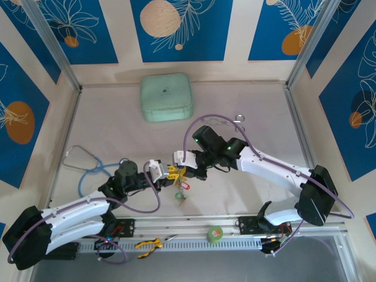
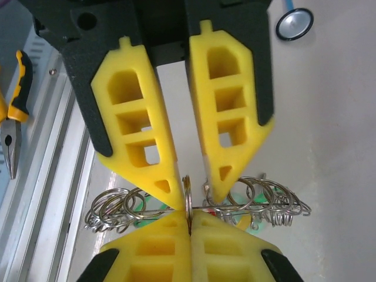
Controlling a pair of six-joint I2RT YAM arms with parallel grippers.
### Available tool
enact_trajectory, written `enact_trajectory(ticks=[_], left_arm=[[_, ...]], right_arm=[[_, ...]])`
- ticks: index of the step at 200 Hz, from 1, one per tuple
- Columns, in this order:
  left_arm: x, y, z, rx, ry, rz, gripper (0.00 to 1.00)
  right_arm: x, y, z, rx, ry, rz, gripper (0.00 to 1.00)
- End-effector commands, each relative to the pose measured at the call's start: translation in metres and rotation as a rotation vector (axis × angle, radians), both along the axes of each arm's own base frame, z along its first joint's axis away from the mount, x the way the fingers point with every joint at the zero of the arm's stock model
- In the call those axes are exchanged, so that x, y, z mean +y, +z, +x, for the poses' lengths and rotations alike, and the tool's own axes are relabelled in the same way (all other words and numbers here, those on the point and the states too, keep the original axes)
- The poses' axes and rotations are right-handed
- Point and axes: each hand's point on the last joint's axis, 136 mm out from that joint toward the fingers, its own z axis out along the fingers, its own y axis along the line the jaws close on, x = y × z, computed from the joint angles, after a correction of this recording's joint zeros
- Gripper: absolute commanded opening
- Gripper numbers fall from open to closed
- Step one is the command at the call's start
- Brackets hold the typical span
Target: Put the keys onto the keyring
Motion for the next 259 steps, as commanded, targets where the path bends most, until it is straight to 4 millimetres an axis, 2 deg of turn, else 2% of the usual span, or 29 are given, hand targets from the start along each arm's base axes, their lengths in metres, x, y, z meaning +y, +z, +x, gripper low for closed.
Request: enact_trajectory(ticks=[1,26,37,47,66,85,134,175,232,259], left_arm=[[-0.004,0.002,0.001,-0.018,-0.018,0.025,0.19],[-0.006,0.006,-0.001,-0.028,-0.033,0.017,0.09],[-0.006,0.007,-0.001,-0.03,-0.039,0.016,0.0],[-0.007,0.008,-0.002,-0.032,-0.042,0.013,0.0],[-0.006,0.016,-0.002,-0.049,-0.035,-0.028,0.0],[-0.006,0.02,0.001,-0.063,-0.015,-0.091,0.0],[-0.007,0.023,0.001,-0.06,-0.013,-0.199,0.0],[-0.009,0.023,-0.005,-0.045,-0.052,-0.221,0.0],[-0.017,0.026,-0.01,-0.046,-0.115,-0.227,0.0],[-0.019,0.028,-0.012,-0.048,-0.136,-0.237,0.0]], right_arm=[[-0.002,-0.004,-0.008,-0.021,0.052,-0.077,0.0],[0.001,-0.005,-0.009,-0.025,0.067,-0.104,0.0],[0.004,0.0,-0.011,-0.013,0.066,-0.072,0.0],[0.006,0.007,-0.01,0.006,0.048,-0.027,0.0],[0.006,0.02,-0.007,0.099,0.0,0.101,0.24],[-0.001,0.02,0.001,0.165,-0.049,0.192,0.3],[-0.012,0.013,0.01,0.147,-0.102,0.251,0.31],[-0.018,-0.001,0.001,0.165,-0.074,0.25,0.32],[-0.012,0.008,0.006,0.158,-0.064,0.292,0.31],[-0.01,0.009,0.004,0.173,-0.049,0.286,0.23]])
